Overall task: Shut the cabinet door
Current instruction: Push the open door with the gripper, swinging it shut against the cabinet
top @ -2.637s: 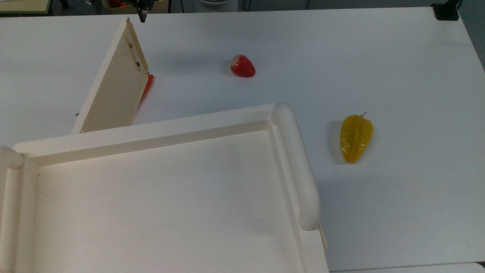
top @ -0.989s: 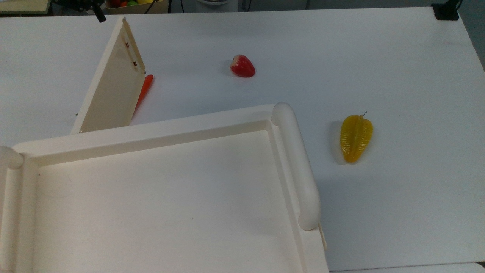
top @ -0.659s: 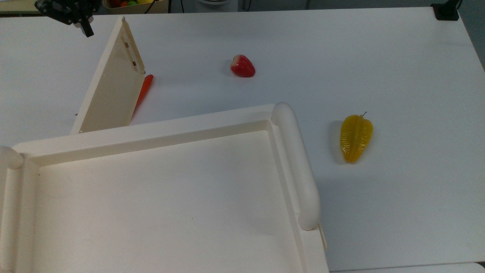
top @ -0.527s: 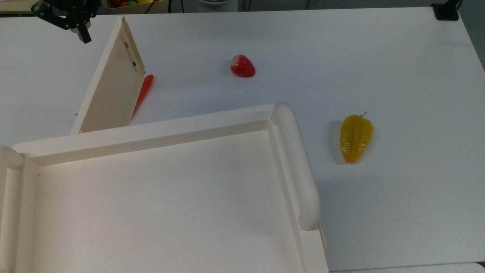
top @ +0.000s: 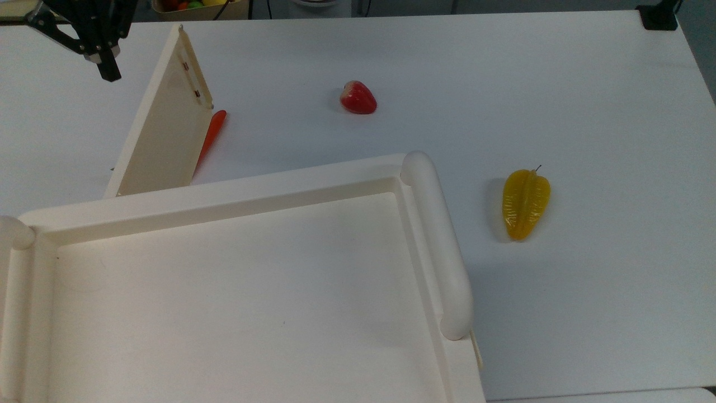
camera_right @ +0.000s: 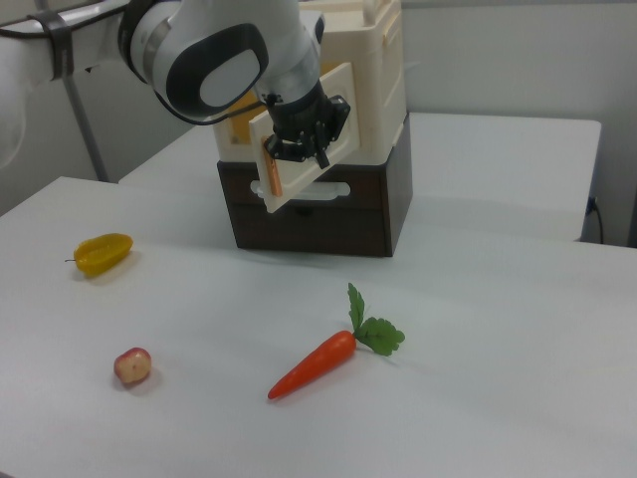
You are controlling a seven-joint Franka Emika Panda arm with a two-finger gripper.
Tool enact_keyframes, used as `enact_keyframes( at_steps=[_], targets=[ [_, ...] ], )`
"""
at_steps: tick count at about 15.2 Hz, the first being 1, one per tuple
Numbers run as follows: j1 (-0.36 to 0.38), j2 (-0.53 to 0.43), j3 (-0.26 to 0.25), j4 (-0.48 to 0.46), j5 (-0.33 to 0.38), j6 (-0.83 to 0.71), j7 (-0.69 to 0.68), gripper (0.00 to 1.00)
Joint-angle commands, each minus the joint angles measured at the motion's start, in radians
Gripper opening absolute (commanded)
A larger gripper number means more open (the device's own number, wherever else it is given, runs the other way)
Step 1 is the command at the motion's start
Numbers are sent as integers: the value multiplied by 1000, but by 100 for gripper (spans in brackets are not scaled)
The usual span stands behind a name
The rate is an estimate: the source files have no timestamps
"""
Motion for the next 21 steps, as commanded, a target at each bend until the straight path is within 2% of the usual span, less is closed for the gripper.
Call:
enact_keyframes(
  at_steps=[1, 9, 11, 15, 19, 21],
  targets=[
    [46, 20, -5, -9, 29, 72, 1, 0],
    [147, 12, -5, 0, 49, 64, 85, 0],
    [187, 18, 5, 1, 39, 72, 258, 0],
    [193, 23, 58, 24, 34, 87, 392, 0],
    [224, 67, 104, 41, 17, 208, 655, 0],
    [258, 90, 107, 41, -14, 285, 770, 0]
  ],
)
